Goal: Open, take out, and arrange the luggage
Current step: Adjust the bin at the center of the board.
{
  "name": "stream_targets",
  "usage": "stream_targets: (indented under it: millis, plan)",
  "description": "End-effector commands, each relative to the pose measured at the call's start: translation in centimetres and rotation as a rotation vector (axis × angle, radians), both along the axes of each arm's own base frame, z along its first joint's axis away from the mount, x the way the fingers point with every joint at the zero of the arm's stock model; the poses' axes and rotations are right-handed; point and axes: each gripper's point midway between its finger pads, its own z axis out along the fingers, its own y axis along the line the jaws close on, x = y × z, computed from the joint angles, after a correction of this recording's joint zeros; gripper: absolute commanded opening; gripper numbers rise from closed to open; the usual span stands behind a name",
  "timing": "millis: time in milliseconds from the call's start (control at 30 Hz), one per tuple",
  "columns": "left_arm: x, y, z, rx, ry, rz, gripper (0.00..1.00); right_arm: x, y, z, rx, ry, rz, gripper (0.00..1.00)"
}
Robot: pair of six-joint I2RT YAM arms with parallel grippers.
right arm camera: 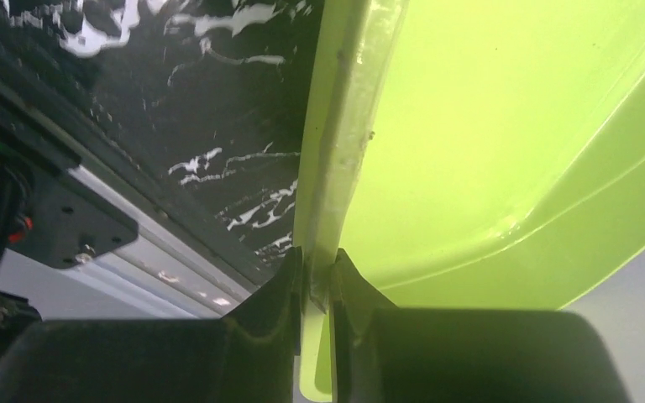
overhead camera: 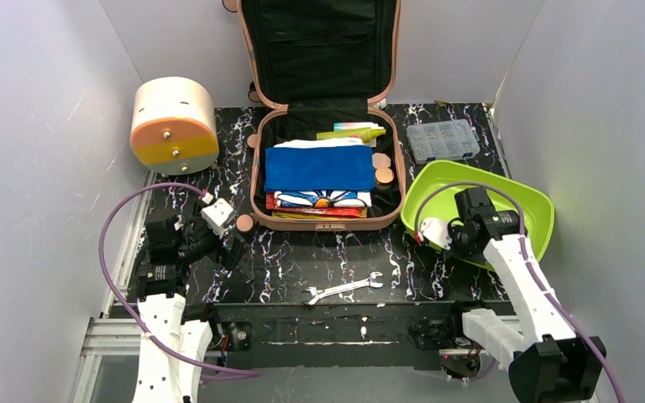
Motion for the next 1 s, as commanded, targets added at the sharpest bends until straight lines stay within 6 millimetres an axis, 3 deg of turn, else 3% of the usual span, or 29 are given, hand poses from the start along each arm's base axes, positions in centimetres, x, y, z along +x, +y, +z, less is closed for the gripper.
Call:
stream_targets:
  millis: [0, 233, 267, 333, 400, 433, 567, 667, 833, 967]
  plan:
    - [-0.5, -0.5, -0.1, -0.033, 0.017, -0.018, 0.98, -0.6, -0.7, 0.5, -0.108, 0.015, 0.306, 0.01]
    - [-0.6, -0.5, 0.0, -0.047, 0.027, -0.02, 1.0, 0.7, -2.3, 0.3, -0.249, -0.064, 0.399, 0.01]
    - [-0.6, -0.5, 0.0, -0.048, 0.028, -0.02, 0.99, 1.0, -2.7, 0.0, -0.277, -0.065, 0.395, 0.08]
    - [-0.6, -0.5, 0.0, -0.049, 0.025, -0.019, 0.99, 1.6, -3.1, -0.3, -0.306, -0.064, 0.384, 0.42]
    - [-0.6, -0.5, 0.0, -0.05, 0.027, -0.019, 0.99, 2.0, -3.0, -0.3, -0.296, -0.059, 0.367, 0.61]
    - [-0.6, -0.5, 0.0, -0.051, 0.027, -0.018, 0.99, 2.5, -2.8, -0.1, -0.287, -0.071, 0.347, 0.68]
    - [-0.7, -0.5, 0.0, -0.055, 0.03, -0.02, 0.99, 4.3, -2.5, 0.9, -0.263, -0.116, 0.278, 0.82]
    - [-0.7, -0.5, -0.1, -0.056, 0.029, -0.021, 0.99, 4.4, -0.6, 1.4, -0.14, -0.114, 0.27, 0.87]
    - [-0.6, -0.5, -0.1, -0.058, 0.033, -0.02, 0.99, 3.6, 4.8, 1.5, 0.18, -0.077, 0.272, 0.98]
    - [-0.7, -0.5, -0.1, -0.058, 0.034, -0.017, 0.99, 3.5, 6.1, -0.1, 0.267, -0.016, 0.2, 0.97]
